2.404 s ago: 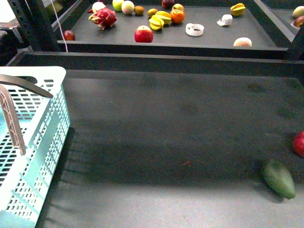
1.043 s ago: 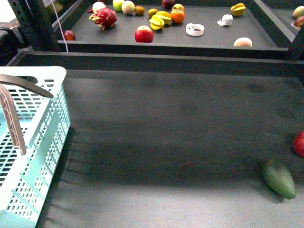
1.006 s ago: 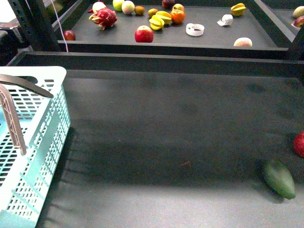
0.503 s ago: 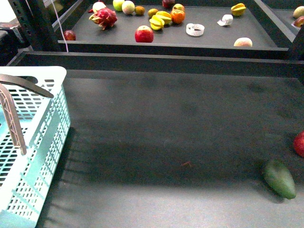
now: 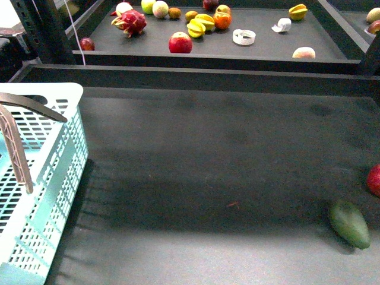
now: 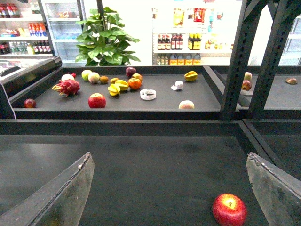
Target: Pick mango with right arm and hold basket with left
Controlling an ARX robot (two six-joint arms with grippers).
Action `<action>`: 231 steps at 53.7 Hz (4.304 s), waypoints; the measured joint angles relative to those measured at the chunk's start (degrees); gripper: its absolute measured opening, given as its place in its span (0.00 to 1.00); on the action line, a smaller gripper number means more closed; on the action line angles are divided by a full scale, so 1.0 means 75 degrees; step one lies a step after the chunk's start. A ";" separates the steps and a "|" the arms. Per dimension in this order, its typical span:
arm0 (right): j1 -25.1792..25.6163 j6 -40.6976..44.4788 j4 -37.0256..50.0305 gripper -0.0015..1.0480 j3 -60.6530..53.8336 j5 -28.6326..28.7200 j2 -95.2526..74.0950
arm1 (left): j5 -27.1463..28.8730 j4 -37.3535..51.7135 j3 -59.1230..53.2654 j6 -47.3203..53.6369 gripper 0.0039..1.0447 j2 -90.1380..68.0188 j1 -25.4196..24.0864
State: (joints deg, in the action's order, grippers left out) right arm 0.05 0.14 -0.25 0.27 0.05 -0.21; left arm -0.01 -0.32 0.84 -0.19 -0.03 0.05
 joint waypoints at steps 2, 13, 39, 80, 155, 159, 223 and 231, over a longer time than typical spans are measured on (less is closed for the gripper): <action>0.0000 0.0000 0.0000 0.92 0.0000 0.0000 0.0000 | 0.0000 0.0000 0.0000 0.0000 0.95 0.0000 0.0000; 0.0000 0.0000 0.0000 0.92 0.0000 0.0000 0.0000 | 0.0044 0.0006 0.0000 -0.0003 0.95 0.0000 0.0009; 0.0000 0.0000 0.0000 0.92 0.0000 0.0000 0.0000 | 0.1661 0.2888 0.0525 -0.3028 0.95 -0.5082 0.0294; 0.0000 0.0000 0.0000 0.92 0.0000 0.0000 0.0000 | 0.1606 0.3687 0.1731 -0.6132 0.95 -0.8757 0.0583; 0.0000 0.0000 0.0000 0.92 0.0000 0.0003 0.0000 | 0.0589 0.4555 0.4709 -0.5540 0.95 -1.3312 -0.2101; 0.0000 0.0000 0.0000 0.92 0.0000 0.0000 0.0000 | 0.0606 0.4540 0.5010 -0.5528 0.95 -1.3607 -0.2148; 0.0000 0.0000 0.0000 0.92 0.0000 0.0000 0.0000 | -0.0440 0.4677 0.4940 -0.6575 0.10 -1.2928 -0.1845; 0.0000 0.0000 0.0000 0.92 0.0000 0.0003 0.0000 | -0.0889 0.5129 0.4832 -0.6184 0.10 -1.2496 -0.1542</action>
State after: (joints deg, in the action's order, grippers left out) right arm 0.05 0.14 -0.25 0.27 0.08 -0.21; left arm -6.68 38.15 37.08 -46.57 -93.76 -11.51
